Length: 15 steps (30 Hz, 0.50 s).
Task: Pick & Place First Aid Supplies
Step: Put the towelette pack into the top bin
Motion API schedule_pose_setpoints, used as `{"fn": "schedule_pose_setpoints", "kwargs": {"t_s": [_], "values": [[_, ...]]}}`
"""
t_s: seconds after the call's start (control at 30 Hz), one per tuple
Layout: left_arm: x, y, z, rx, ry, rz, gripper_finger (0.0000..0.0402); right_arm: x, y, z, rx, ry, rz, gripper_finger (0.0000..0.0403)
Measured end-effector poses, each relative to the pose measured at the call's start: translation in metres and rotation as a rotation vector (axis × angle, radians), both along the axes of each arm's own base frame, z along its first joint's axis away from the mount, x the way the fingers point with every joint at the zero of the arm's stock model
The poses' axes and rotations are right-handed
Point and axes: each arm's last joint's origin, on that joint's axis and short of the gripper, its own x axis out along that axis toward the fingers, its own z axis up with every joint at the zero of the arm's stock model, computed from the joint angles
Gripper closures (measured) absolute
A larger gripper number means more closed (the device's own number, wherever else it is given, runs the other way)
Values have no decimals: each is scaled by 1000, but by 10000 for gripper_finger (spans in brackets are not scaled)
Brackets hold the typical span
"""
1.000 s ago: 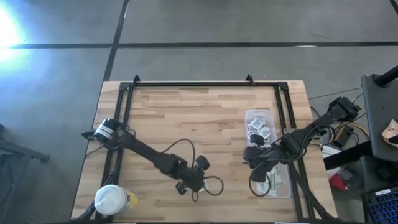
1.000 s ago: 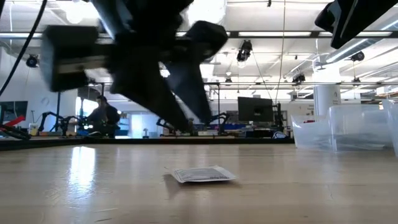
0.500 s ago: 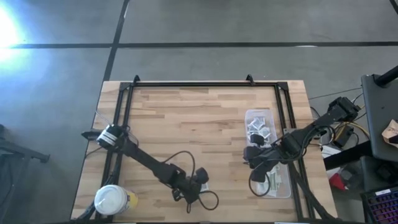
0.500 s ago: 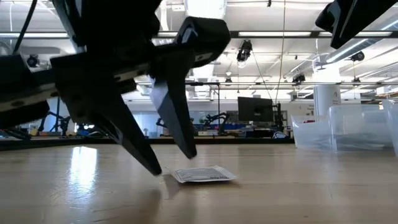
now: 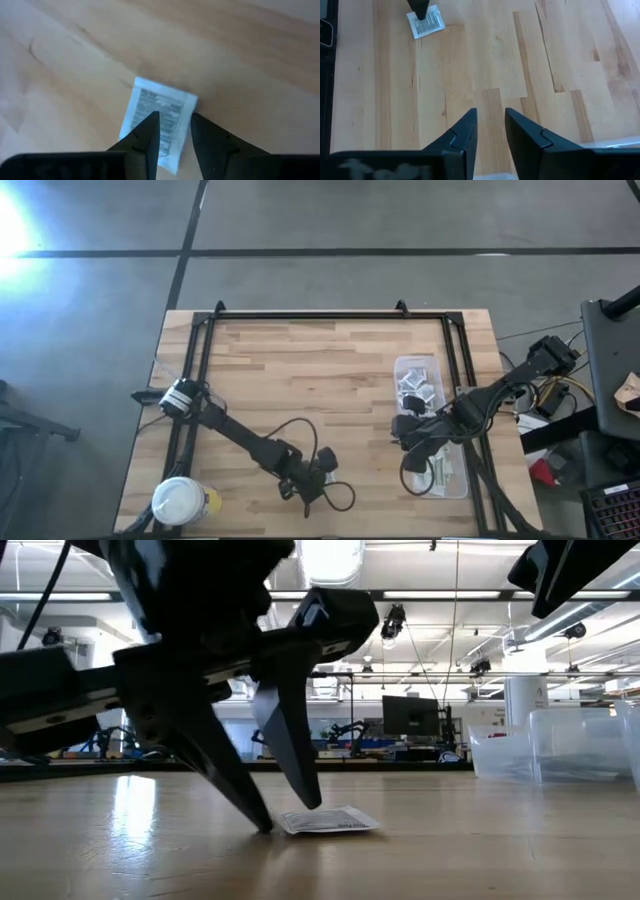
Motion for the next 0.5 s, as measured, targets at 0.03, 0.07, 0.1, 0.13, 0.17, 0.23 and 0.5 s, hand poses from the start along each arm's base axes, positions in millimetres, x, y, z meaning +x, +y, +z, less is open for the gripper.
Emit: {"fn": "schedule_pose_setpoints", "kwargs": {"t_s": [0.03,0.07,0.1,0.13,0.17,0.23,0.5], "values": [[1,2,0,0,1,6,294,0,0,0,1,0,-2,305],[2,4,0,1,2,10,300,0,0,0,1,0,-2,304],[2,5,-1,3,3,14,308,0,0,0,2,-1,-2,303],[2,5,-1,5,3,16,316,0,0,0,2,-1,-2,303],[2,5,-1,7,4,16,325,0,0,0,2,-1,-2,303],[2,6,-2,5,11,14,345,0,0,0,3,-1,-3,304],[1,6,-2,-24,24,55,398,1,1,0,28,1,8,320]]}}
